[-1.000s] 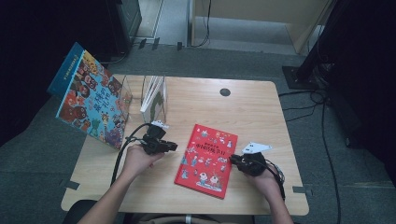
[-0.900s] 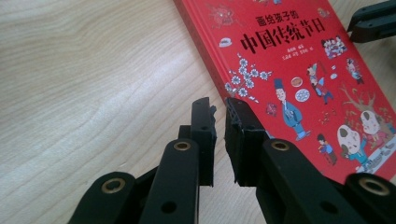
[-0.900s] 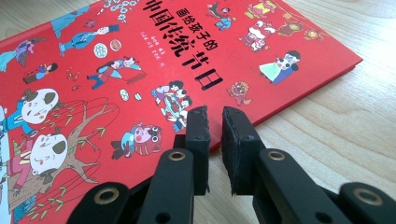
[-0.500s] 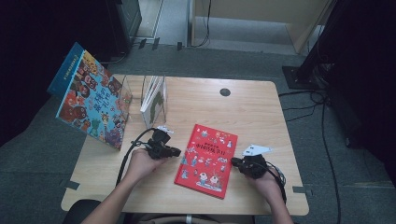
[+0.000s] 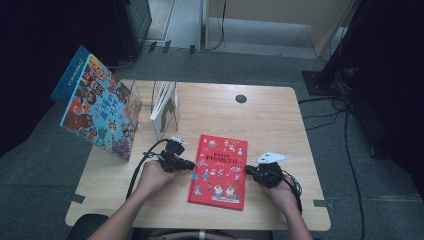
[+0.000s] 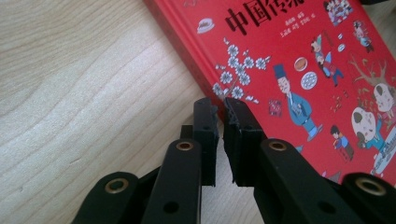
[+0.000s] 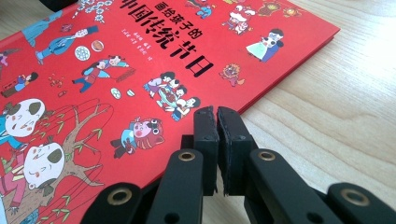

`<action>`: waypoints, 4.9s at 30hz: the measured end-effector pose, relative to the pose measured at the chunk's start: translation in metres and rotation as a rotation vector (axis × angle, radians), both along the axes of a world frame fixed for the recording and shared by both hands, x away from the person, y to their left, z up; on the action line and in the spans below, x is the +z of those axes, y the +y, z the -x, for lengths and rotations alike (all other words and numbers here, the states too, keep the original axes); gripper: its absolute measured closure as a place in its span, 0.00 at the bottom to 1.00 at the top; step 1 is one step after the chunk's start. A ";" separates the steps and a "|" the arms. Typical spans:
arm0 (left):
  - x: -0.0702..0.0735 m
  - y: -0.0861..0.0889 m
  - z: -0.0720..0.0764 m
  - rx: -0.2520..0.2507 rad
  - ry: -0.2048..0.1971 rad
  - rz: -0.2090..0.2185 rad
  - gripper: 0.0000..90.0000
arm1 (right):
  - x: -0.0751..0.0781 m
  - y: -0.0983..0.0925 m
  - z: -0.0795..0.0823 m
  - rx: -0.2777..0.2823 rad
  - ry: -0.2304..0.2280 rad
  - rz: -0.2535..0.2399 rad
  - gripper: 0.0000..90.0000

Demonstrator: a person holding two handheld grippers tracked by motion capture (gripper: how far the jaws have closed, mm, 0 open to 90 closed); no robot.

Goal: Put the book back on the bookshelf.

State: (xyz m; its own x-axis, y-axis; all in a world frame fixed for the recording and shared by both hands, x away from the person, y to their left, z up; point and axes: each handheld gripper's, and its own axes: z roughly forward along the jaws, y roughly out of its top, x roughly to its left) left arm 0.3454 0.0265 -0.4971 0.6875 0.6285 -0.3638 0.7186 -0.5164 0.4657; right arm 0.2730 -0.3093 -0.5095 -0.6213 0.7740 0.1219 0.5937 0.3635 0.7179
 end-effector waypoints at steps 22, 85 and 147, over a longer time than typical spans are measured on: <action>0.000 0.007 -0.003 0.085 -0.026 0.035 1.00 | 0.001 0.014 -0.020 0.002 -0.019 0.037 1.00; -0.001 -0.002 0.009 0.170 -0.064 0.053 0.45 | 0.024 0.049 -0.075 -0.212 0.455 0.044 0.61; 0.013 0.031 -0.005 0.220 -0.004 0.104 0.44 | 0.131 0.133 -0.108 -0.012 0.574 0.046 0.87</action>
State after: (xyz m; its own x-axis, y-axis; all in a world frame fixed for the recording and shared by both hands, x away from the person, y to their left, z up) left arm 0.3502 0.0572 -0.4843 0.5395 0.7226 -0.4323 0.8066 -0.2963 0.5114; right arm 0.3815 -0.1765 -0.3781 -0.4568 0.7930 0.4031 0.8878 0.3778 0.2627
